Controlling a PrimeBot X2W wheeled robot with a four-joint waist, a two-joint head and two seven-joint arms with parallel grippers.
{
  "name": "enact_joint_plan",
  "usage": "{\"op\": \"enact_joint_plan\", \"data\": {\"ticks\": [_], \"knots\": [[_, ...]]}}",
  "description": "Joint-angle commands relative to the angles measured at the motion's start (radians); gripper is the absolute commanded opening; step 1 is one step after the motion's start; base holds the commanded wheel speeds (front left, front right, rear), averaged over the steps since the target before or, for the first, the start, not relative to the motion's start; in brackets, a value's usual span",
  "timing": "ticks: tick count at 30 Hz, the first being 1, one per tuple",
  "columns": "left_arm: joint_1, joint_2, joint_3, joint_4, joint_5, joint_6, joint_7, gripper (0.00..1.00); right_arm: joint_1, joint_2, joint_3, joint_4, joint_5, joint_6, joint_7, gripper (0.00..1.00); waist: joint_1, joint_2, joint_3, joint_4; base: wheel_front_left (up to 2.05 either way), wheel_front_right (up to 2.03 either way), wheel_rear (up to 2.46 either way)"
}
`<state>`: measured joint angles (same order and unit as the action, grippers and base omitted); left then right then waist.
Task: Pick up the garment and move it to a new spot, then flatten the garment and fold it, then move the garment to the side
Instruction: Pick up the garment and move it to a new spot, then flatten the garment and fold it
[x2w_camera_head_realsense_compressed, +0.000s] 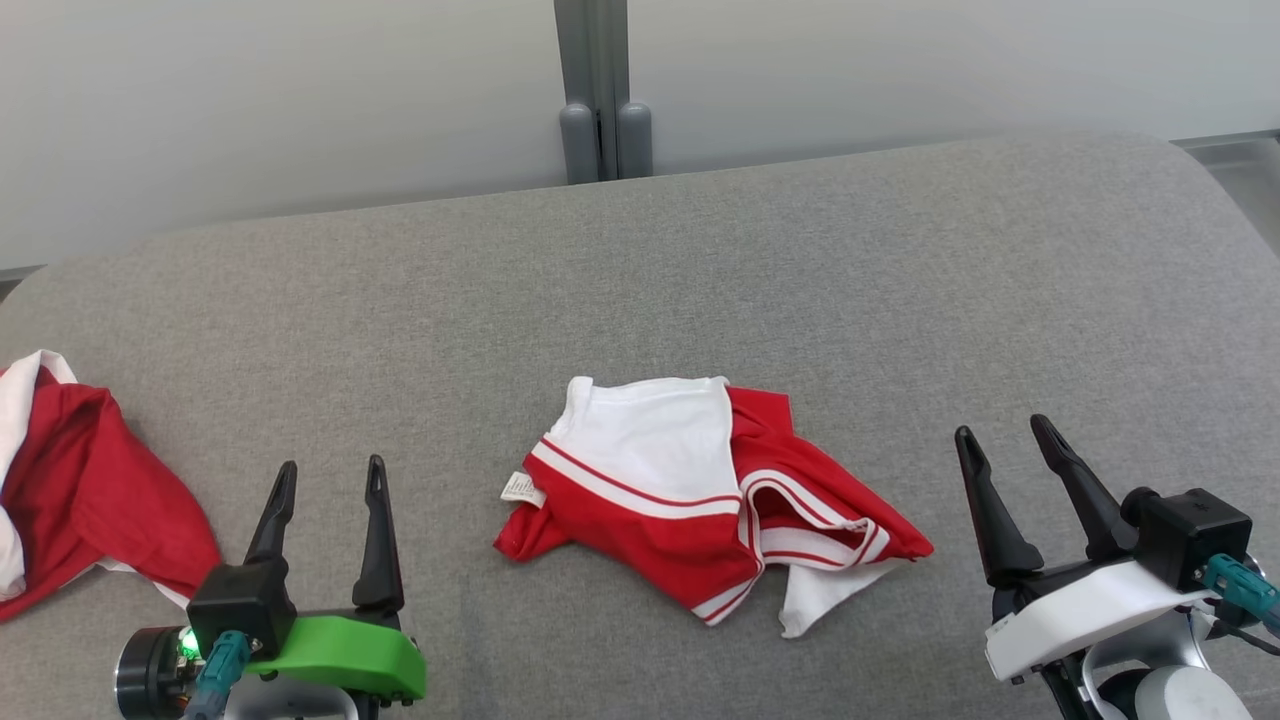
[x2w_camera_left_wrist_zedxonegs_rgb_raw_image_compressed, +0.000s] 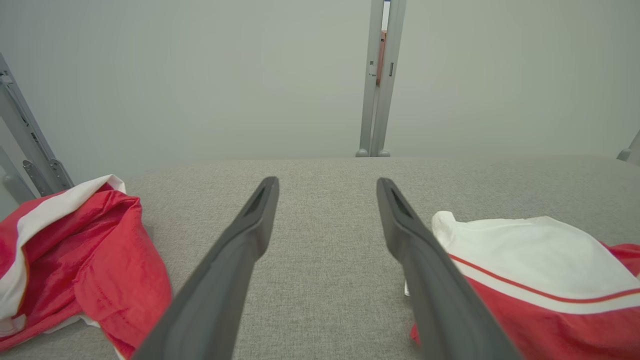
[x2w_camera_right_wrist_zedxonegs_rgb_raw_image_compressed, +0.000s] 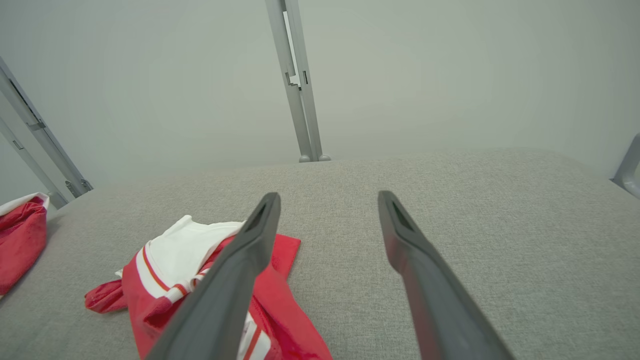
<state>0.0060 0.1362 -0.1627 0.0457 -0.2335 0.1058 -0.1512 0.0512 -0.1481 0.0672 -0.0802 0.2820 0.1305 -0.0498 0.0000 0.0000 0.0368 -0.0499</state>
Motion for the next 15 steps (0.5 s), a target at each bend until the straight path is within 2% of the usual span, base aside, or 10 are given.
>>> {"op": "enact_joint_plan", "data": {"ticks": [1, 10, 15], "knots": [[0.008, 0.006, 0.0, -0.003, 0.0, 0.002, 0.0, 1.0, 0.003, 0.001, -0.002, -0.003, -0.002, 0.0, -0.003, 1.0, 0.0, 0.0, 0.003, 0.002, 0.0, 0.0, 0.0], [-0.014, 0.01, -0.006, -0.013, 0.002, 0.01, 0.0, 1.0, -0.014, -0.008, 0.036, -0.002, -0.004, 0.0, 0.009, 1.0, 0.0, 0.0, 0.021, 0.012, 0.0, 0.0, 0.0], [-0.037, 0.008, -0.013, -0.022, 0.005, 0.012, -0.006, 1.0, -0.028, -0.024, 0.187, 0.008, 0.027, 0.0, 0.045, 1.0, 0.0, 0.0, 0.054, 0.033, 0.0, 0.0, 0.0]]}}
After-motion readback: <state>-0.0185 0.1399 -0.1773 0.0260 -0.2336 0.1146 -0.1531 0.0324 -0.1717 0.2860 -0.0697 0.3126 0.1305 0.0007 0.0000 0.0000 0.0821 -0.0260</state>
